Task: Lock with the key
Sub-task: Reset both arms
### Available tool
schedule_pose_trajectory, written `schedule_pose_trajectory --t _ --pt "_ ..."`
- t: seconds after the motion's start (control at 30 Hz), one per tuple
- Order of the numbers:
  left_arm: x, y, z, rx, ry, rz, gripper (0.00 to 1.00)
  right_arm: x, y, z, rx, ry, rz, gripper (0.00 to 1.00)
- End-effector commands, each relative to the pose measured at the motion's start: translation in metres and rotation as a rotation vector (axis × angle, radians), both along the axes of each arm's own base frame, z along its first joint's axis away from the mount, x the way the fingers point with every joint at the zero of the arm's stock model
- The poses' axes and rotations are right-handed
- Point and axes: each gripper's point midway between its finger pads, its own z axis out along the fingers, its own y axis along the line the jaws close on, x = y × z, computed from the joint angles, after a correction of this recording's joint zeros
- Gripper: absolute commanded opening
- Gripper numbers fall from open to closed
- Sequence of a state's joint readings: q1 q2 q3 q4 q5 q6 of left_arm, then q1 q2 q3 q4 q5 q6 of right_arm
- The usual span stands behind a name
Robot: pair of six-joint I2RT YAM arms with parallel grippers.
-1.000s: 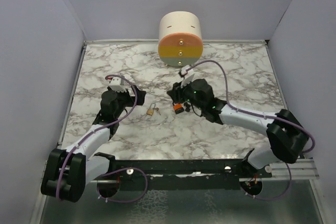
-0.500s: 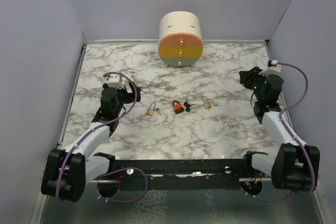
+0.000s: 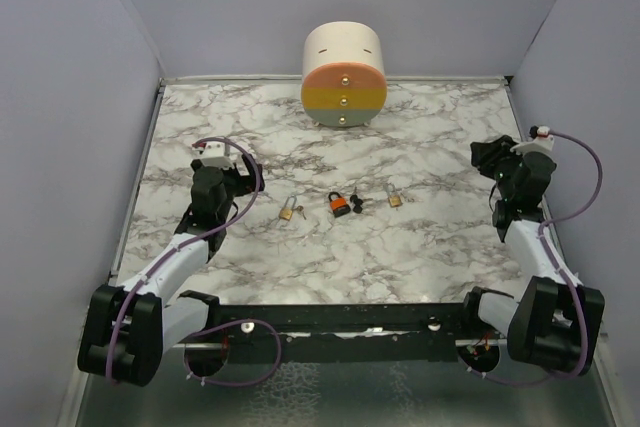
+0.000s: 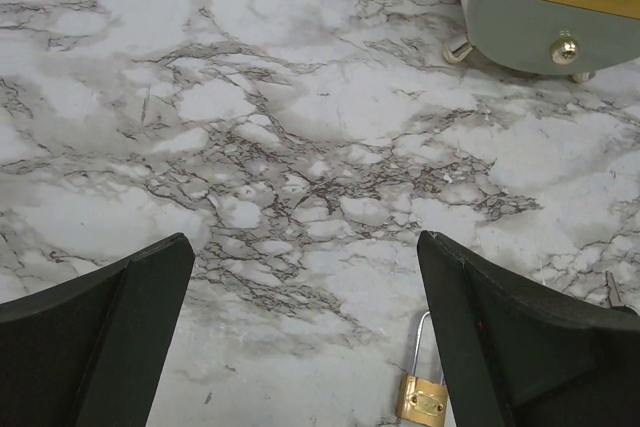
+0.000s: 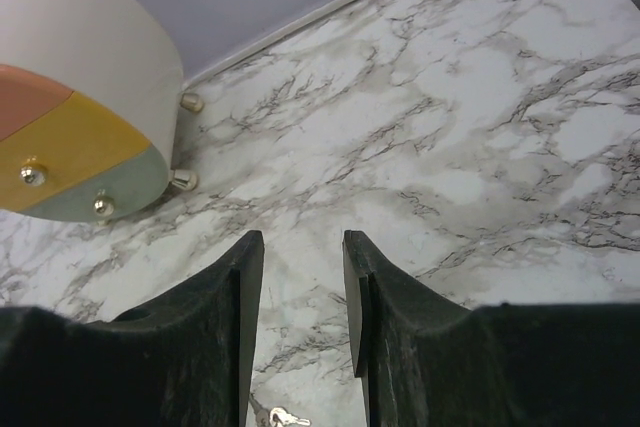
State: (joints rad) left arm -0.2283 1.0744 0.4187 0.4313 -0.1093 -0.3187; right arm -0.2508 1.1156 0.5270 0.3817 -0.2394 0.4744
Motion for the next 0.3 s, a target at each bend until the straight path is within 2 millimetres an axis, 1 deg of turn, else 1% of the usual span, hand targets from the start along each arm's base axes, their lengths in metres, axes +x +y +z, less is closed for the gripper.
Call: schedule_pose_trajectory --t 0.0,0.13,0.27 --pt "0.0018 0.0116 0.0043 0.018 -0.015 0.054 0.99 -0.0025 -0.004 0.0021 -0.018 -0.015 -0.022 0.37" --pt "0.0016 0.0152 0.0011 0.025 -0.001 0.073 0.99 -0.0011 -0.0027 0.0005 -0.016 -0.009 -0.012 0.37" --pt "0.0019 0.0127 -0.0017 0.027 0.01 0.06 0.99 -0.001 -0.0019 -0.0004 -0.016 -0.008 -0.007 0.37"
